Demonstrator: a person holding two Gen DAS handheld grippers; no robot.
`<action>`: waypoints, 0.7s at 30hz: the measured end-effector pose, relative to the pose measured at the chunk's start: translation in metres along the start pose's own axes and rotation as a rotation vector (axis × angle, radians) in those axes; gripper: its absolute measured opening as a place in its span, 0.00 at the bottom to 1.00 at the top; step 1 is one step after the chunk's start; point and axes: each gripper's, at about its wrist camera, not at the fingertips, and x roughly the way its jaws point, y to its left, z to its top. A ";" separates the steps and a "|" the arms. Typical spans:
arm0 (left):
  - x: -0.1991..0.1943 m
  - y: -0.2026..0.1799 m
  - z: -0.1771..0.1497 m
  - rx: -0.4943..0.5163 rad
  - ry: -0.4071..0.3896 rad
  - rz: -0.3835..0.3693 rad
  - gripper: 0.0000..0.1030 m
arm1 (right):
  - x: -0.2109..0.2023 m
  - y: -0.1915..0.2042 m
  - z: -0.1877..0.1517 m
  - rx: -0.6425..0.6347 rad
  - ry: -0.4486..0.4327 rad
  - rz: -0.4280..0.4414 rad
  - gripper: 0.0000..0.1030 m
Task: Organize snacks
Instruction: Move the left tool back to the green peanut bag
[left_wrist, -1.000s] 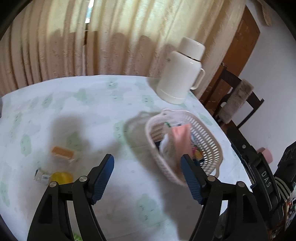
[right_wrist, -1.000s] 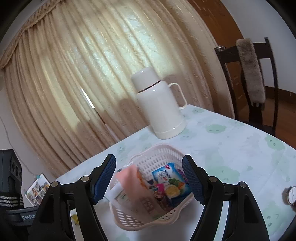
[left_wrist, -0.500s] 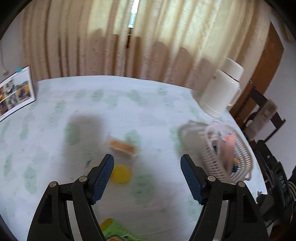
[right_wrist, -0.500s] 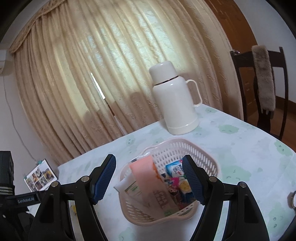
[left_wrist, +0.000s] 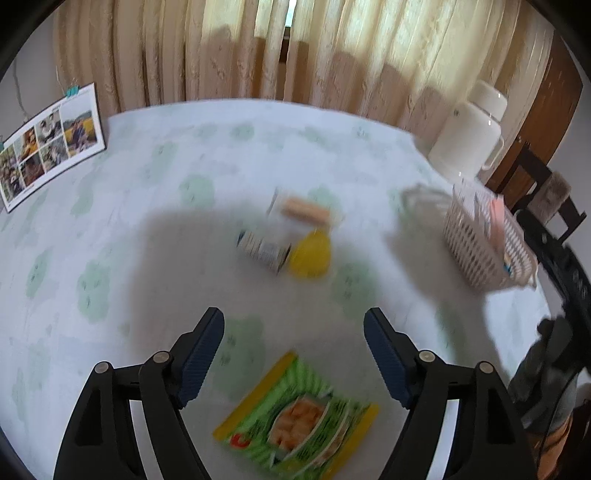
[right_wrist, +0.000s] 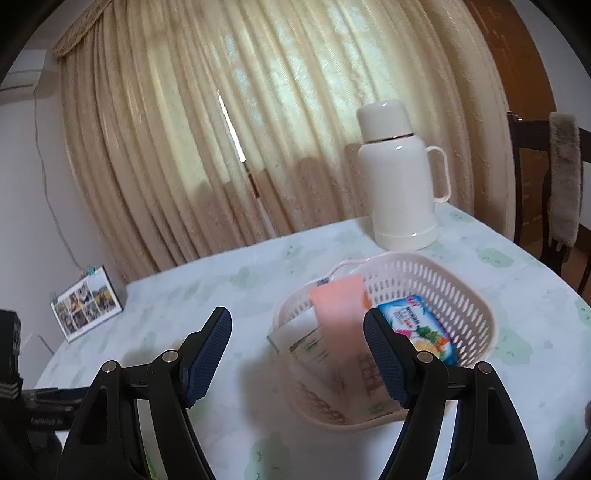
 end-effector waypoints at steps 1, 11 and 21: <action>-0.001 0.001 -0.005 0.006 0.006 0.003 0.72 | 0.002 0.001 -0.001 -0.005 0.008 0.003 0.73; 0.010 -0.003 -0.040 0.194 0.034 -0.007 0.76 | 0.009 0.009 -0.008 -0.040 0.037 0.008 0.73; 0.022 -0.008 -0.052 0.291 0.073 -0.096 0.78 | 0.012 0.013 -0.010 -0.053 0.047 0.006 0.73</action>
